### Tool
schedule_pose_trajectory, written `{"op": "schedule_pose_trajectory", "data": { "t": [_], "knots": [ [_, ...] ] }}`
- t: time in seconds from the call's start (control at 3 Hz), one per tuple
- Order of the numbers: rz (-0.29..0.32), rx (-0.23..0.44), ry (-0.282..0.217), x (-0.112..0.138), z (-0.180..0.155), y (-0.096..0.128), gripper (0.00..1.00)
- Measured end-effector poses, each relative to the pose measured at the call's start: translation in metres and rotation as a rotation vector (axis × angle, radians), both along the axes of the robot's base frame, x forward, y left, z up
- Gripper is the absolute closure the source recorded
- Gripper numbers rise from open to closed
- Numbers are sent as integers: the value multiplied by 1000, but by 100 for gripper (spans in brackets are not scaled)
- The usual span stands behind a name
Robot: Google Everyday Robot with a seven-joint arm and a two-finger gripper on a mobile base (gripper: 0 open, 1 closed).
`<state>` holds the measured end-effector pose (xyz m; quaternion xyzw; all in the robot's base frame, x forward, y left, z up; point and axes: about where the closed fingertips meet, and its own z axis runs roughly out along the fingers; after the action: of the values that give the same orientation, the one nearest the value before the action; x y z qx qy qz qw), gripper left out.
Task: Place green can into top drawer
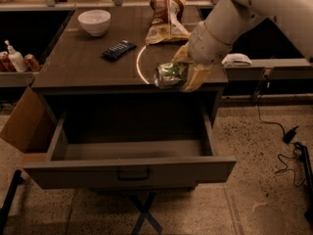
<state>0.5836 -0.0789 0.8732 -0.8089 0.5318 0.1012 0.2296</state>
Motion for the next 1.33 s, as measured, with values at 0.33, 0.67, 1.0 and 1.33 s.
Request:
{"op": "schedule_pose_trajectory", "data": {
  "t": [0.33, 0.67, 1.0, 1.33],
  "knots": [
    [0, 10, 62, -7, -30, 9, 100],
    [5, -19, 140, -17, -75, 17, 100],
    [34, -41, 189, -26, -101, 23, 100],
    [35, -42, 192, -27, -102, 23, 100]
  ]
}}
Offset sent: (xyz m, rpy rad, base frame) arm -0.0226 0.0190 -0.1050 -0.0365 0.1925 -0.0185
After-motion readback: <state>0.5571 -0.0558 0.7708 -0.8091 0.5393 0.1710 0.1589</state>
